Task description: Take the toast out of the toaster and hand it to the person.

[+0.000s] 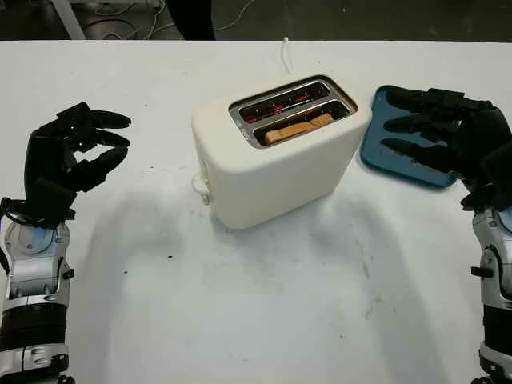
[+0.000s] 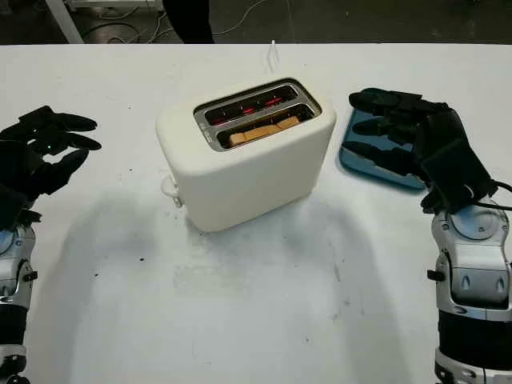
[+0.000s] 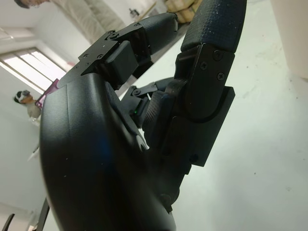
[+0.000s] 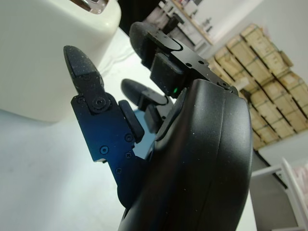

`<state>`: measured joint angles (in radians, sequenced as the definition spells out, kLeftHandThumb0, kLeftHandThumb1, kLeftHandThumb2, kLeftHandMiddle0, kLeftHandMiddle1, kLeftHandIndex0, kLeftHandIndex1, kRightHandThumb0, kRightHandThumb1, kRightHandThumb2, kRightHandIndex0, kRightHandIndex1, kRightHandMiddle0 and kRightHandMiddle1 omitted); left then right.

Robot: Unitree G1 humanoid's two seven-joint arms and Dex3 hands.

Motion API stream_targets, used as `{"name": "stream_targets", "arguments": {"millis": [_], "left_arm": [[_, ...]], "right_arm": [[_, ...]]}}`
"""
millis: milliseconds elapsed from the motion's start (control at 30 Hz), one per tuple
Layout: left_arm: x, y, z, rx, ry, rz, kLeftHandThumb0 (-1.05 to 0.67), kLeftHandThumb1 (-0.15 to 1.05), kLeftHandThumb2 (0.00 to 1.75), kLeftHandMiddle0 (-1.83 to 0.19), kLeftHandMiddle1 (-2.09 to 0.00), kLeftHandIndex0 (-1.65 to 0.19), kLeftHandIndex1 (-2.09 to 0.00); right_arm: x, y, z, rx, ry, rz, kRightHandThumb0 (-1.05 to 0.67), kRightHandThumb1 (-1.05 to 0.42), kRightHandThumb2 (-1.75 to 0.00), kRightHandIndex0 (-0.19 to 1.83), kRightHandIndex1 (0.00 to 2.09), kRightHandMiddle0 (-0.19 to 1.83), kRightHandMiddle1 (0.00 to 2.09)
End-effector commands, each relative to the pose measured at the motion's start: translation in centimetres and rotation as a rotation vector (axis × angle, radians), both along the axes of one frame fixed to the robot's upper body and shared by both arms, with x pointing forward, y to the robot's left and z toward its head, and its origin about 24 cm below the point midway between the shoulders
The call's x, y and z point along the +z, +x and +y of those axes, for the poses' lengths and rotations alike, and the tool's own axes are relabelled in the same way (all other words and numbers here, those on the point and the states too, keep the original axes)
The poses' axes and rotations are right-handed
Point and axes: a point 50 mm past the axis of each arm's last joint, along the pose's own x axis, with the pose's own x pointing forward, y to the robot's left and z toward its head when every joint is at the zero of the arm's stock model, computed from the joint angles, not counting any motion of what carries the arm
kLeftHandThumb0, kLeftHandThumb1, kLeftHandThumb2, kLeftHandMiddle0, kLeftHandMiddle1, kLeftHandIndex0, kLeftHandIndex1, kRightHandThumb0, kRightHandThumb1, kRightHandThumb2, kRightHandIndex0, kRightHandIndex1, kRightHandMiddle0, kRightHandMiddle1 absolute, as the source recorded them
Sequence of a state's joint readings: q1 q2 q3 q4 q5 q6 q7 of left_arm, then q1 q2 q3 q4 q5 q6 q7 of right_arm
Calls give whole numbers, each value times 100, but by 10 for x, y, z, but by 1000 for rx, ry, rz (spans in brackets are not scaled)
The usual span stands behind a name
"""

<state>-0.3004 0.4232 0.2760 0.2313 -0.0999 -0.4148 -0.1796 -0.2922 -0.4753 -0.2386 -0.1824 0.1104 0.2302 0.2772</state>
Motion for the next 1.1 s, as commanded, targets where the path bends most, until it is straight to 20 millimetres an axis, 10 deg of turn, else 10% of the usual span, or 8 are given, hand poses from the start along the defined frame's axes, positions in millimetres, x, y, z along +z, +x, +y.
{"name": "stream_targets", "arguments": {"millis": [0,1067], "left_arm": [[-3,-2,3,12,-7,3,-105,92,16,-73,-97,-75,-74],[-1,-2,2,7,-2,-1,-105,92,15,-74,-97,-76,-74]], "right_arm": [[-1,-1,-1,-4,24,-2,-35,-71,0,59,79,92,0],[0,0,0,6,22,-6,-44,-71,0,61,77,92,0]]}}
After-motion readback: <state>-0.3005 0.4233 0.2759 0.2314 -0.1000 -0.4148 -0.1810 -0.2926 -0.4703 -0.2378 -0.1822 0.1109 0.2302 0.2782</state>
